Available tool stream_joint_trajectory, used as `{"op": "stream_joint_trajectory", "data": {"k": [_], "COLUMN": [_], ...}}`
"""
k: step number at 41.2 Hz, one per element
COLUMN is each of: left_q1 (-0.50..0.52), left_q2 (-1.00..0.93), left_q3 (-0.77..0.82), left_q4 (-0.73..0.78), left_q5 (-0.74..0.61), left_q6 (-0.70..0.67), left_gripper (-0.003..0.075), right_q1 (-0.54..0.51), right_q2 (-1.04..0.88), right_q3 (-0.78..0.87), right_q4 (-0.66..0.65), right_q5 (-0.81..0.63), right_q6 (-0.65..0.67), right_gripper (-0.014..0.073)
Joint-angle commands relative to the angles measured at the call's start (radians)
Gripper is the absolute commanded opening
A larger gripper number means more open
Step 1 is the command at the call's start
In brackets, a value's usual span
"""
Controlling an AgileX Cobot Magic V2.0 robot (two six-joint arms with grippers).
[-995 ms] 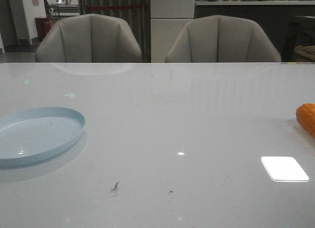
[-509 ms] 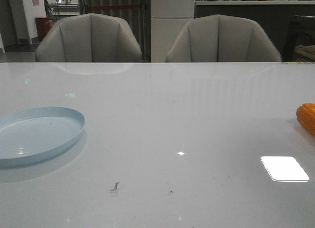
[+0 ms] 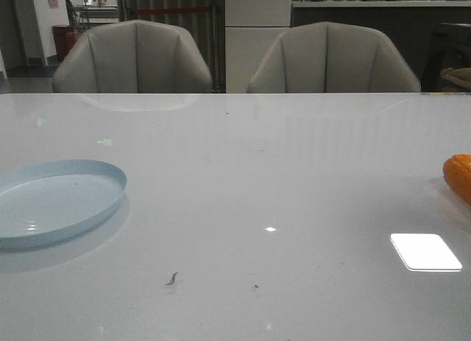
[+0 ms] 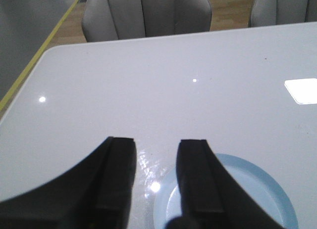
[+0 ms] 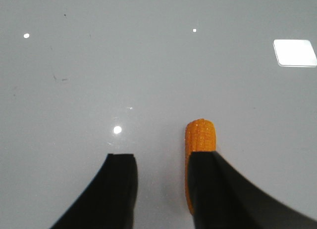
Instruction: Place corn on plate with both arms
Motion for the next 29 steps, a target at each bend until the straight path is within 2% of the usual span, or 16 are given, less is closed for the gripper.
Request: {"op": "stream_joint_trajectory", "data": {"k": [1,9,16,29], "left_q1": [-0.007,0.0,0.084,0.115], "left_q2": [0.019,0.092,0.232,0.57], "left_q3": [-0.036,-0.077,-0.247,-0.615], "left_q4": [-0.045,-0.071,-0.219,-0.21], "left_q5": [-0.064,0.03,0.196,0.539], "left_q6": [-0.001,-0.003,-0.005,-0.003], "left_gripper": [0.0401,0.04,0.04,0.04], "right_q1": [0.0,0.0,0.0,0.0], "right_q2": [0.019,0.05,0.061,0.068], "right_q3": [-0.036,-0.036,-0.036,-0.036], "right_q4": [-0.007,-0.007,-0.007,-0.007], "right_q5": [-0.061,-0.061,-0.061,-0.061], "right_q6": [-0.008,-0.007,-0.007,-0.007], "right_gripper": [0.0445,0.0445,0.0445,0.0445]}}
